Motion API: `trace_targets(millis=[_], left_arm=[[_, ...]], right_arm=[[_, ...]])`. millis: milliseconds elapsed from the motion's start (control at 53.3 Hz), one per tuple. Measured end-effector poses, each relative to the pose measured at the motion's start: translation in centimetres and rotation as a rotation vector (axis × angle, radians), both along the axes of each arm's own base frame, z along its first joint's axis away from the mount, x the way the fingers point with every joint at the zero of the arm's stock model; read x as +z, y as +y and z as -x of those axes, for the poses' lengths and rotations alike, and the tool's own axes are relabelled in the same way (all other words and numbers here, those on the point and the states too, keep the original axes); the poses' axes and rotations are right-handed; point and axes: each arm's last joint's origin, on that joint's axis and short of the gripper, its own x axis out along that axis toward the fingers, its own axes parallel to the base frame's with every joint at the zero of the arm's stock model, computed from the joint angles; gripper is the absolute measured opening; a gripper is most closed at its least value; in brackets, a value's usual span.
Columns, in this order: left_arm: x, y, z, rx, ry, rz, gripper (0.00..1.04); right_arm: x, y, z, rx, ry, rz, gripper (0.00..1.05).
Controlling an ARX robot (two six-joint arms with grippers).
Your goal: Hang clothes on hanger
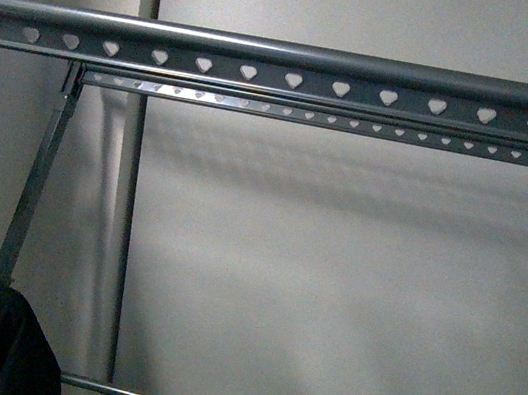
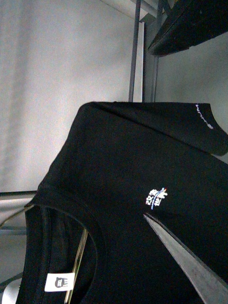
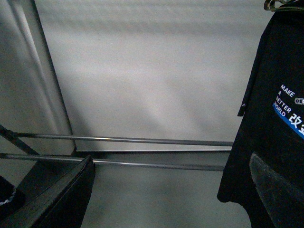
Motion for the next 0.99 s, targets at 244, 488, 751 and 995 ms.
trace_targets(millis=[244,488,751,995], left_arm=[[-0.1,0.0,0.0,-0.031,0.02,0.007,0.98],[5.1,1.9,-5.5,0.102,0.138,0.39,0.98],[6.6,0.8,-20.6,0.327,0.278,0.698,0.98],[8.3,0.0,-26.7,0.485,0.232,0.671,0.75]], right_arm=[[0.0,0.0,0.0,0.0,0.0,0.0,0.97],[0.0,0.0,0.0,0.0,0.0,0.0,0.97],[0.0,0.0,0.0,0.0,0.0,0.0,0.97],[0.0,0.0,0.0,0.0,0.0,0.0,0.97]])
